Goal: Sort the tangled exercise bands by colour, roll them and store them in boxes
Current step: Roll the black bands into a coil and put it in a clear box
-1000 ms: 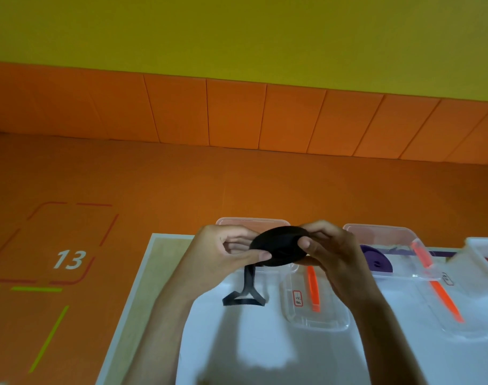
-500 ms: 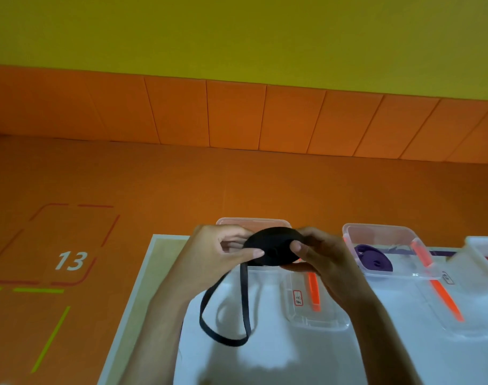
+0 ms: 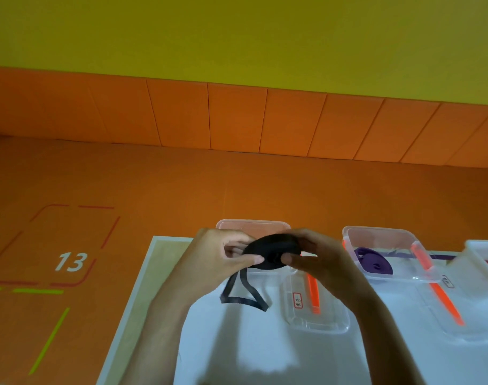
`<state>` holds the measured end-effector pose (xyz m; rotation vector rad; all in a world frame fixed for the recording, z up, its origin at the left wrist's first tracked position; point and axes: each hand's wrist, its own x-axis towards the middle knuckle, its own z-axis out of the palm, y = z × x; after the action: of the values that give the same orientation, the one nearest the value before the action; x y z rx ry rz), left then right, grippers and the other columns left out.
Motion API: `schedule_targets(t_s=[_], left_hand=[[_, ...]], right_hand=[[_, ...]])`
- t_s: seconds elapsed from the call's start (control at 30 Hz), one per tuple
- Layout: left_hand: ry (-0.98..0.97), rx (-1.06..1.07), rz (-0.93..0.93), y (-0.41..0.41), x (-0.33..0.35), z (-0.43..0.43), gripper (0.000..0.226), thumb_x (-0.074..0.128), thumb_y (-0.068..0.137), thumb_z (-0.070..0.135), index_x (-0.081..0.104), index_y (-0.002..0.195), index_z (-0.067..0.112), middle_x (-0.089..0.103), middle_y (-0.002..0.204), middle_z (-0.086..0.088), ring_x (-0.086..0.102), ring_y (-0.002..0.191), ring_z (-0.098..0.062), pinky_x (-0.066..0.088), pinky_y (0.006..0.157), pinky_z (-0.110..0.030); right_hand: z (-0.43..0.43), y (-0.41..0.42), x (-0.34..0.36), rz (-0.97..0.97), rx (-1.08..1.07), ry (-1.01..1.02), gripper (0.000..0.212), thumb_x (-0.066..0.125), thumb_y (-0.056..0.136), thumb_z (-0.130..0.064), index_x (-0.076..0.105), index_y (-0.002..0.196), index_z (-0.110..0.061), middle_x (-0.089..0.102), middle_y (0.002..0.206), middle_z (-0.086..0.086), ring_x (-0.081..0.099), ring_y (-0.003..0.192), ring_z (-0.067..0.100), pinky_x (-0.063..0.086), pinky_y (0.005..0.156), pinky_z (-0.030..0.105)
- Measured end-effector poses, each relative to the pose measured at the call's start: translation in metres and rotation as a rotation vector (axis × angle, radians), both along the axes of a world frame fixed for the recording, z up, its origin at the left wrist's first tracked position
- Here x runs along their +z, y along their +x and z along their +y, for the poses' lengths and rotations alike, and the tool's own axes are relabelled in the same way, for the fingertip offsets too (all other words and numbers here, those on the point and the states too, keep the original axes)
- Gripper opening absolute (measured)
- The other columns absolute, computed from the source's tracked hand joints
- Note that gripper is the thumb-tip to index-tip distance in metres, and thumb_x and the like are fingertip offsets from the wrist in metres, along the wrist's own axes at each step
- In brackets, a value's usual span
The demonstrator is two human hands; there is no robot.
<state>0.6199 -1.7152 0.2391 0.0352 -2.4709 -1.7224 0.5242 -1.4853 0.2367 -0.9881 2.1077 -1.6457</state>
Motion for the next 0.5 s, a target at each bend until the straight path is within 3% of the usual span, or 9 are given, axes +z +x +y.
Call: schedule_targets(t_s=[0.07,0.17,0.27,0.33,0.43,0.5], left_hand=[[-0.055,-0.002,-0.007,0.000,-0.001,0.003,0.017,0.087,0.086,0.021,0.084,0.099,0.030,0.081,0.095,0.019,0.078,0.092,-0.001,0.062,0.088,-0.027],[0.048,-0.026,0.017,-0.001,-0.001,0.005,0.022,0.087,0.088,0.022,0.083,0.108,0.030,0.082,0.103,0.015,0.078,0.101,-0.005,0.061,0.090,-0.022],[0.053,-0.018,0.050,-0.002,0.000,0.001,0.023,0.086,0.089,0.023,0.082,0.110,0.029,0.082,0.103,0.015,0.078,0.099,-0.005,0.057,0.086,-0.015],[-0.031,-0.015,0.029,-0.002,0.001,-0.003,0.021,0.087,0.088,0.025,0.082,0.107,0.032,0.081,0.100,0.019,0.077,0.095,-0.001,0.058,0.084,-0.015],[-0.122,-0.043,-0.019,-0.002,0.002,-0.005,0.020,0.085,0.088,0.027,0.080,0.103,0.038,0.080,0.097,0.024,0.076,0.094,0.002,0.060,0.087,-0.021],[-0.148,-0.061,-0.010,-0.004,0.003,-0.001,0.018,0.085,0.089,0.026,0.081,0.103,0.036,0.080,0.097,0.024,0.077,0.095,0.001,0.061,0.089,-0.025]], right_hand=[[0.001,-0.003,0.001,0.060,0.006,0.035,0.026,0.070,0.088,-0.029,0.069,0.111,-0.039,0.074,0.107,-0.025,0.072,0.104,0.004,0.057,0.082,0.015],[0.002,-0.004,-0.001,-0.105,-0.030,-0.122,0.009,0.078,0.091,-0.030,0.078,0.100,-0.028,0.078,0.105,-0.001,0.076,0.100,0.022,0.063,0.078,0.027],[0.003,-0.005,-0.006,-0.262,-0.043,-0.244,0.017,0.075,0.093,-0.029,0.073,0.103,-0.015,0.076,0.107,0.013,0.075,0.104,0.033,0.064,0.080,0.037],[0.002,-0.004,-0.008,-0.226,-0.003,-0.170,0.017,0.071,0.094,-0.026,0.070,0.106,-0.014,0.076,0.110,0.006,0.074,0.108,0.028,0.063,0.083,0.032],[0.000,-0.004,-0.004,0.025,-0.003,0.150,0.025,0.072,0.086,-0.034,0.066,0.110,-0.038,0.073,0.106,-0.030,0.071,0.105,-0.002,0.059,0.084,0.015],[0.000,-0.006,-0.003,0.093,-0.012,0.183,0.025,0.072,0.087,-0.033,0.064,0.107,-0.045,0.071,0.099,-0.039,0.069,0.097,-0.009,0.054,0.077,0.007]])
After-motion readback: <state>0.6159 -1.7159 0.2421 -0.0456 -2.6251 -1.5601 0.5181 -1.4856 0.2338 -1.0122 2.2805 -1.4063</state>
